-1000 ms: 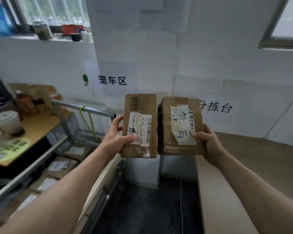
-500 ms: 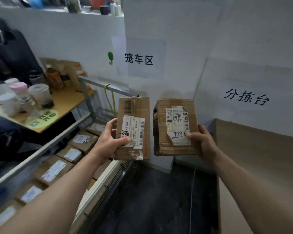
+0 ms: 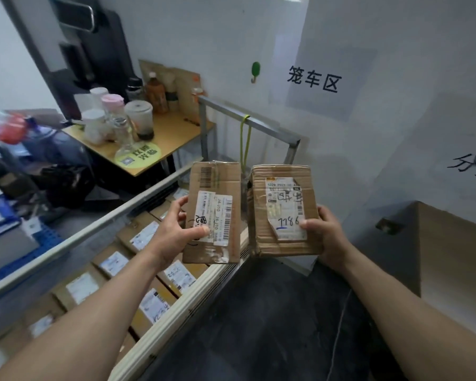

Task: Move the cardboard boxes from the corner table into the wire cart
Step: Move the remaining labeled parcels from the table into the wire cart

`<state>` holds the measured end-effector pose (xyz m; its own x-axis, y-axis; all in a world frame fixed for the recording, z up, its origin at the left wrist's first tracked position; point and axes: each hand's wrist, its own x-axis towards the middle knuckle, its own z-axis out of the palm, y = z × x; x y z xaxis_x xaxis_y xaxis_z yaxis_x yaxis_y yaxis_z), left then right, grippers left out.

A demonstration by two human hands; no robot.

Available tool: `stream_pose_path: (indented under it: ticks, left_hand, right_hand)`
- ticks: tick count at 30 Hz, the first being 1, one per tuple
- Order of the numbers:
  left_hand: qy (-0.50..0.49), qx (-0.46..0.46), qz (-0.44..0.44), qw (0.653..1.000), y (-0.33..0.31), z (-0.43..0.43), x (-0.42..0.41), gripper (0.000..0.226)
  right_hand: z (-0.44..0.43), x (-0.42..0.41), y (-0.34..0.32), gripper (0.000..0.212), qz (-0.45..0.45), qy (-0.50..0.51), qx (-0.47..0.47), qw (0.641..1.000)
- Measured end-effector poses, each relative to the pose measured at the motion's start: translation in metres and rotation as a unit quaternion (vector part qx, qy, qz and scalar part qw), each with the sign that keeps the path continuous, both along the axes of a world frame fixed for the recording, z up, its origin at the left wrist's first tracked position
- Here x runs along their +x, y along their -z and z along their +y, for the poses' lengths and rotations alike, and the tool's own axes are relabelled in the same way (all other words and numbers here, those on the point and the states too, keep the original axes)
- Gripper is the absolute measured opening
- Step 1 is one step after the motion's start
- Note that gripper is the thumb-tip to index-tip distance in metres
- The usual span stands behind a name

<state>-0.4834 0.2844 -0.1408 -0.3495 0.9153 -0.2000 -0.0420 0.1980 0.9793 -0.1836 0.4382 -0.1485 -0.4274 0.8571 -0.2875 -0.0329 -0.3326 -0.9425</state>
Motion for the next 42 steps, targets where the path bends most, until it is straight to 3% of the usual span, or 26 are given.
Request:
stream_pose_path:
  ticks: [9, 12, 17, 25, 32, 36, 42]
  left_hand:
    - [-0.047, -0.013, -0.01, 0.999, 0.021, -0.084, -0.105, 0.1]
    - [-0.059, -0.014, -0.02, 0.998, 0.025, -0.108, -0.134, 0.105]
    - [-0.098, -0.001, -0.025, 0.995, 0.027, -0.145, -0.174, 0.085]
    - [-0.181, -0.007, -0.038, 0.983, 0.036, -0.199, -0.218, 0.092]
    - [-0.291, -0.038, -0.041, 0.955, 0.063, -0.245, -0.237, 0.093]
    - [-0.341, -0.067, -0.04, 0.937, 0.087, -0.267, -0.228, 0.087]
    - [-0.383, -0.096, -0.093, 0.914, 0.133, -0.27, -0.209, 0.08]
  right_hand:
    - [-0.059, -0.125, 0.002, 0.071, -0.007, -0.052, 0.002, 0.999]
    - [-0.072, -0.16, 0.004, 0.059, -0.004, -0.066, 0.006, 0.998]
    - [-0.091, -0.213, 0.004, 0.064, -0.006, -0.098, 0.014, 0.995]
    - [-0.102, -0.294, 0.013, 0.066, -0.026, -0.194, 0.014, 0.981]
    - [-0.105, -0.361, 0.044, 0.068, -0.06, -0.306, 0.003, 0.95]
    - [-0.106, -0.388, 0.075, 0.055, -0.082, -0.361, -0.016, 0.929]
    - [-0.093, -0.401, 0.118, 0.057, -0.123, -0.419, -0.05, 0.898]
